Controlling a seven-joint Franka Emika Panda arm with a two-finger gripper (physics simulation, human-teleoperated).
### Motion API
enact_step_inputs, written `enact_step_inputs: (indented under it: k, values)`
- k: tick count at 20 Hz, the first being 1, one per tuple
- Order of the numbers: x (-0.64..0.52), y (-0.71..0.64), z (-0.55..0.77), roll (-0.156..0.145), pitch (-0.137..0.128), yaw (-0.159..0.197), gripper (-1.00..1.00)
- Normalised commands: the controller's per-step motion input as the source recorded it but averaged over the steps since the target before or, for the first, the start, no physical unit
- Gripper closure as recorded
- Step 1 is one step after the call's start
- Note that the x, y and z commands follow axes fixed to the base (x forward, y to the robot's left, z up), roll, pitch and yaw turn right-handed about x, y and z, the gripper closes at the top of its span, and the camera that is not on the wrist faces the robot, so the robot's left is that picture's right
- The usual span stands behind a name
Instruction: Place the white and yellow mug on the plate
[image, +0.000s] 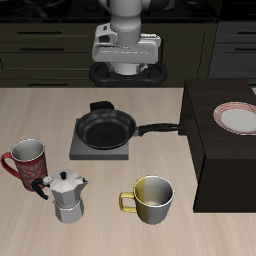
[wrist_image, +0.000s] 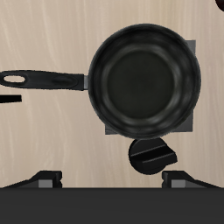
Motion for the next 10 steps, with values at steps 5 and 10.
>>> enact_step_inputs:
  k: [5,10]
  values:
    - [0.27,-0.12,-0.01,-0.035,-0.015,-0.021,-1.00]
    - [0.41,-0.09,0.03,-0.011,-0.003,0.000,-1.00]
